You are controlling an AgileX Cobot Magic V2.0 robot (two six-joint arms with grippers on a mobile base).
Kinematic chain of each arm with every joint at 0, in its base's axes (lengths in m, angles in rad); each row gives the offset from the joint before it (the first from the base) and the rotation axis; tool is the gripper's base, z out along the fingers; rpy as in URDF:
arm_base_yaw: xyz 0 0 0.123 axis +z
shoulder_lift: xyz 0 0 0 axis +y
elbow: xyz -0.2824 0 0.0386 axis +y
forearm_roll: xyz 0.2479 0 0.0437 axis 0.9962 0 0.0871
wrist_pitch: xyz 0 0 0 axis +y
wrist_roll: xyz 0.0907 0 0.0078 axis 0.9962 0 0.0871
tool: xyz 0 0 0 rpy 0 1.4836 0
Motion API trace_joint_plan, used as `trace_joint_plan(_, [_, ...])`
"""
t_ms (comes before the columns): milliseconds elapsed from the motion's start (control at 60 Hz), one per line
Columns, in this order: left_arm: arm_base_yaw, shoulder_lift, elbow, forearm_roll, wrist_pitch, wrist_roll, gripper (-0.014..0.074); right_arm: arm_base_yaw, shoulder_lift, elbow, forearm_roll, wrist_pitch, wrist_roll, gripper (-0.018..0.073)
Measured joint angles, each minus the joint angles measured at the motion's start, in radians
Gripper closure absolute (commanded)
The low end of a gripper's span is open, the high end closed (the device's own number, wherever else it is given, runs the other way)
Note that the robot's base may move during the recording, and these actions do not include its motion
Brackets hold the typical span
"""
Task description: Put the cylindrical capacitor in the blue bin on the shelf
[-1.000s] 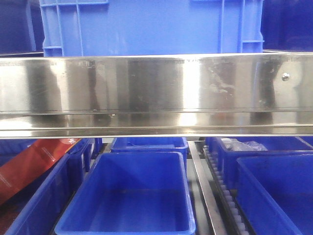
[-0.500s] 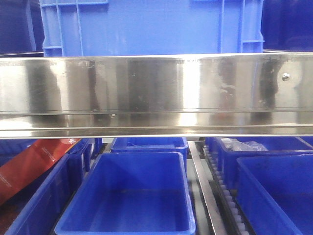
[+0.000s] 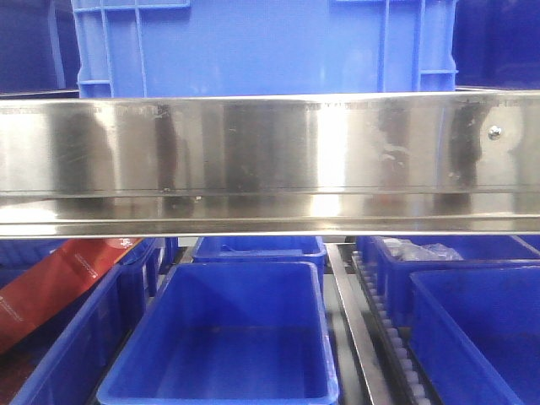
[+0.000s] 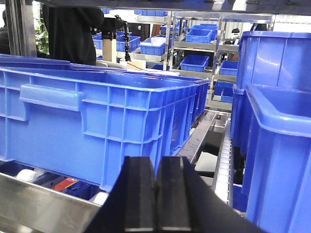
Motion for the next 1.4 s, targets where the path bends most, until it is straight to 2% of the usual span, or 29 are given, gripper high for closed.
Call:
trace_joint_plan(117, [0.110, -0.104, 0.158, 0.000, -0.157, 0.000, 0.0657, 0.000, 0.000, 0.000, 0.000, 0.000, 0.000, 0.0715])
trace_joint_plan(250, [0.205, -0.228, 0.341, -0.013, -0.298, -0.002, 0.0657, 0.000, 0.000, 0.000, 0.000, 0.000, 0.000, 0.0715])
trace_joint_plan(433, [0.286, -0.388, 0.581, -0.057, -0.422, 0.017, 0.0657, 0.000, 0.000, 0.000, 0.000, 0.001, 0.000, 0.0715])
trace_joint_plan(700, [0.300, -0.411, 0.798, -0.075, -0.590, 0.028, 0.0657, 0.000, -0.004, 0.000, 0.000, 0.009, 0.000, 0.0715])
trace_joint_plan(950, [0.300, -0.412, 0.807, -0.075, -0.637, 0.028, 0.0657, 0.000, -0.004, 0.000, 0.000, 0.013, 0.000, 0.0715])
trace_joint_plan(1400, [0.300, -0.412, 0.808, -0.075, -0.639, 0.028, 0.0657, 0.000, -0.004, 0.000, 0.000, 0.015, 0.000, 0.0715])
